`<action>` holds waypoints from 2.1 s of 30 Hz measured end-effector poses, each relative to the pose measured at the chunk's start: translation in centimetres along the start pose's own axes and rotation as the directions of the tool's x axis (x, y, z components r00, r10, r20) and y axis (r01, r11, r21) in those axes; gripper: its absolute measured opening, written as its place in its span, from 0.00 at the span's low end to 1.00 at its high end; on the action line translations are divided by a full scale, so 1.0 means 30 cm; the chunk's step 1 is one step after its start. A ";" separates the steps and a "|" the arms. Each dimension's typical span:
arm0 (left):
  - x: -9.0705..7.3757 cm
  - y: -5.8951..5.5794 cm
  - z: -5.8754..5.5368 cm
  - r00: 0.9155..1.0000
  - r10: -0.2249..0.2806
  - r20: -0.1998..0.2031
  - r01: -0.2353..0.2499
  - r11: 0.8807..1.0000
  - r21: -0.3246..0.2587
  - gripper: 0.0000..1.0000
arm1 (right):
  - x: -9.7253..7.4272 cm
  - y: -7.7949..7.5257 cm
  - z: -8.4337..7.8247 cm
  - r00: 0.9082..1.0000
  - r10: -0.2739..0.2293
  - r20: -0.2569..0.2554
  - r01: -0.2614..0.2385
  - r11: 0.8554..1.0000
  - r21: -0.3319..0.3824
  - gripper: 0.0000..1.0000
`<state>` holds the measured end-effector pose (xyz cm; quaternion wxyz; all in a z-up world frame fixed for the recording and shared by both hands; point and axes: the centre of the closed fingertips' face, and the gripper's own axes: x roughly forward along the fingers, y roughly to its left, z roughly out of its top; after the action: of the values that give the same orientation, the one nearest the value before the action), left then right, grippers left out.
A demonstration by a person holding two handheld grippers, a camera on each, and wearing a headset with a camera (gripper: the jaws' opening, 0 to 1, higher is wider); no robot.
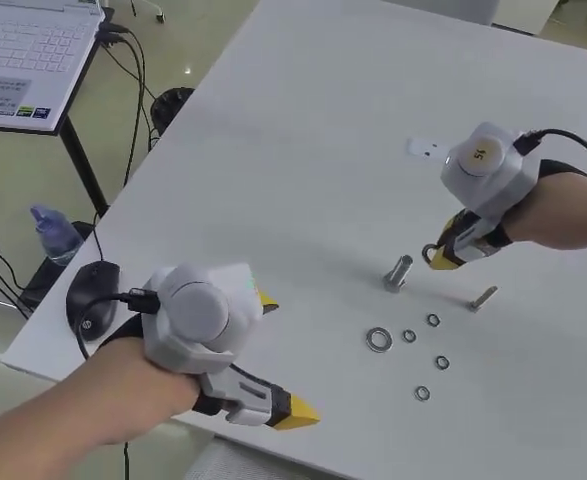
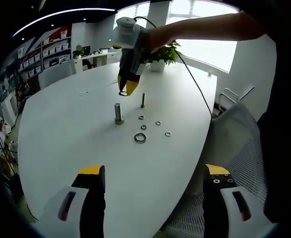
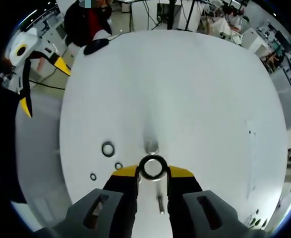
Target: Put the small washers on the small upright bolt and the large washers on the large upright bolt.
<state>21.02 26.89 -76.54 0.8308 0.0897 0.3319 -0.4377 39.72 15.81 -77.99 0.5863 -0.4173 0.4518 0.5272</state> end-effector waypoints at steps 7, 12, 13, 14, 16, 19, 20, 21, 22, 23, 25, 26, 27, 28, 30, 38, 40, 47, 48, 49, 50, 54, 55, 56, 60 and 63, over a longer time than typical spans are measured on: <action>0.001 -0.008 0.002 1.000 -0.007 0.001 0.007 1.000 0.009 0.80 | 0.038 0.007 0.028 1.000 0.004 -0.013 -0.005 1.000 -0.020 0.22; -0.004 -0.008 -0.003 1.000 -0.008 -0.011 0.008 1.000 0.011 0.79 | 0.055 0.010 0.045 1.000 0.008 -0.016 -0.009 1.000 -0.026 0.22; -0.007 -0.005 0.000 1.000 -0.008 -0.006 0.008 1.000 0.015 0.79 | 0.059 0.009 0.047 1.000 0.009 -0.017 -0.009 1.000 -0.028 0.22; -0.007 -0.004 0.002 1.000 -0.008 -0.005 0.008 1.000 0.014 0.79 | 0.061 0.008 0.049 1.000 0.008 -0.017 -0.008 1.000 -0.030 0.22; -0.009 0.003 0.002 1.000 -0.005 -0.006 0.005 1.000 0.012 0.79 | 0.067 0.005 0.049 1.000 0.008 -0.023 -0.009 0.999 -0.032 0.22; -0.010 0.010 0.002 1.000 -0.003 -0.007 0.003 1.000 0.011 0.79 | 0.074 0.005 0.051 1.000 0.009 -0.027 -0.010 0.999 -0.035 0.22; -0.009 0.010 -0.001 1.000 -0.004 -0.009 0.004 1.000 0.009 0.79 | 0.077 0.005 0.051 1.000 0.010 -0.030 -0.011 0.999 -0.036 0.22; -0.008 0.010 -0.004 1.000 -0.006 -0.012 0.006 1.000 0.009 0.79 | 0.081 0.005 0.050 0.999 0.010 -0.033 -0.012 0.999 -0.036 0.22; -0.007 0.010 -0.007 1.000 -0.008 -0.014 0.008 1.000 0.010 0.78 | 0.086 0.007 0.048 0.999 0.015 -0.039 -0.016 0.999 -0.036 0.22; -0.007 0.011 -0.008 1.000 -0.008 -0.015 0.009 1.000 0.010 0.78 | 0.089 0.007 0.048 0.999 0.014 -0.041 -0.015 0.999 -0.038 0.22; -0.009 0.009 -0.010 1.000 -0.009 -0.016 0.009 1.000 0.009 0.78 | 0.096 0.005 0.043 0.999 0.010 -0.051 -0.012 0.999 -0.046 0.22; -0.010 0.010 -0.012 1.000 -0.010 -0.014 0.010 1.000 0.005 0.78 | 0.098 0.006 0.042 0.999 0.012 -0.052 -0.014 0.999 -0.044 0.22; -0.010 0.011 -0.013 1.000 -0.011 -0.012 0.011 1.000 0.001 0.78 | 0.098 0.007 0.042 0.999 0.012 -0.051 -0.015 0.999 -0.042 0.22; -0.010 0.012 -0.016 1.000 -0.014 -0.011 0.014 1.000 -0.004 0.78 | 0.099 0.007 0.044 0.999 0.013 -0.050 -0.015 0.999 -0.043 0.22; -0.011 0.010 -0.020 1.000 -0.018 -0.012 0.018 1.000 -0.004 0.78 | 0.106 0.006 0.045 0.999 0.013 -0.051 -0.015 0.999 -0.043 0.22; -0.016 0.012 -0.029 1.000 -0.021 -0.018 0.021 1.000 -0.002 0.77 | 0.139 0.002 0.034 0.997 0.009 -0.071 -0.012 0.999 -0.051 0.22; -0.017 0.009 -0.031 0.999 -0.026 -0.018 0.026 1.000 -0.002 0.77 | 0.144 0.001 0.036 0.998 0.000 -0.070 -0.004 0.998 -0.059 0.22; -0.021 0.008 -0.043 0.999 -0.025 -0.025 0.025 1.000 -0.005 0.76 | 0.178 0.004 0.027 0.997 0.001 -0.073 -0.005 0.998 -0.060 0.22; -0.021 0.009 -0.045 0.999 -0.025 -0.024 0.025 1.000 -0.006 0.76 | 0.187 0.006 0.025 0.998 0.004 -0.069 -0.008 0.999 -0.053 0.22; -0.020 0.010 -0.049 0.999 -0.024 -0.026 0.024 1.000 -0.008 0.76 | 0.193 0.006 0.023 0.998 0.003 -0.069 -0.006 0.999 -0.050 0.22; -0.021 0.011 -0.053 0.999 -0.023 -0.029 0.022 1.000 -0.008 0.76 | 0.199 0.007 0.019 0.998 0.003 -0.069 -0.006 0.999 -0.049 0.22; -0.028 0.014 -0.051 1.000 -0.017 -0.025 0.017 1.000 -0.008 0.74 | 0.216 0.012 0.018 0.998 0.003 -0.064 -0.005 0.999 -0.034 0.22; -0.030 0.015 -0.047 1.000 -0.017 -0.018 0.016 1.000 -0.007 0.74 | 0.219 0.013 0.017 0.998 0.004 -0.066 -0.006 0.999 -0.031 0.22; -0.031 0.015 -0.044 1.000 -0.016 -0.014 0.016 1.000 -0.008 0.74 | 0.223 0.012 0.017 0.998 0.000 -0.066 -0.002 0.999 -0.033 0.22; -0.030 0.019 -0.037 1.000 -0.012 -0.009 0.012 1.000 -0.003 0.75 | 0.233 0.014 0.017 0.998 0.003 -0.069 -0.005 0.999 -0.031 0.22; -0.030 0.017 -0.032 1.000 -0.012 -0.006 0.012 1.000 -0.005 0.76 | 0.241 0.011 0.014 0.997 0.000 -0.073 -0.003 0.999 -0.035 0.22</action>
<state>20.61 28.22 -76.77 0.8275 0.0867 0.3359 -0.4416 39.67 18.00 -84.89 0.5617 -0.4461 0.4641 0.5197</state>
